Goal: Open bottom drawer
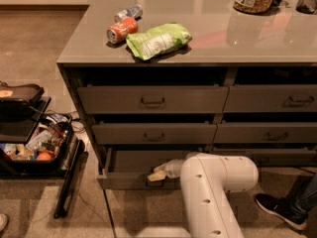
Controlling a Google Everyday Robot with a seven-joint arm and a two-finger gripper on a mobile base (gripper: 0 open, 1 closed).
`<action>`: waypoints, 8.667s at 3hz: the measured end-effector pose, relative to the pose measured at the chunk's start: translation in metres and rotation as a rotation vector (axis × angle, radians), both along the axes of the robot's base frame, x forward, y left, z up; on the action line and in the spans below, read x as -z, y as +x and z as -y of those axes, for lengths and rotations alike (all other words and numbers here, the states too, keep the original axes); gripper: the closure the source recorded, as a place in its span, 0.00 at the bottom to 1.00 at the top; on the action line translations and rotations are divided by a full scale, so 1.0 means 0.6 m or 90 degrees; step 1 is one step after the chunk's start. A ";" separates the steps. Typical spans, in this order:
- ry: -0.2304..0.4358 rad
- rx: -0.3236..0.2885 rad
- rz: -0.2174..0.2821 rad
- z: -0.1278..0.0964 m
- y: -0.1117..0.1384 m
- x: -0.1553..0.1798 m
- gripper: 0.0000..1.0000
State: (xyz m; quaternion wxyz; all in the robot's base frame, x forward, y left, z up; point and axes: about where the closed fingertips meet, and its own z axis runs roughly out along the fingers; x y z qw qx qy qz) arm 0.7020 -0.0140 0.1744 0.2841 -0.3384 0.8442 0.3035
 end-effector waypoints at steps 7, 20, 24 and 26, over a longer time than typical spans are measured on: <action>0.021 -0.024 0.044 -0.022 0.018 -0.047 0.00; 0.040 0.007 0.026 -0.016 -0.040 -0.025 0.58; 0.029 -0.005 0.010 -0.021 -0.028 0.004 0.84; 0.032 -0.014 0.022 -0.013 -0.066 -0.001 1.00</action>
Offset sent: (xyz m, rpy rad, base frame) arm 0.0000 0.0000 0.0000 0.0000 0.0000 0.0000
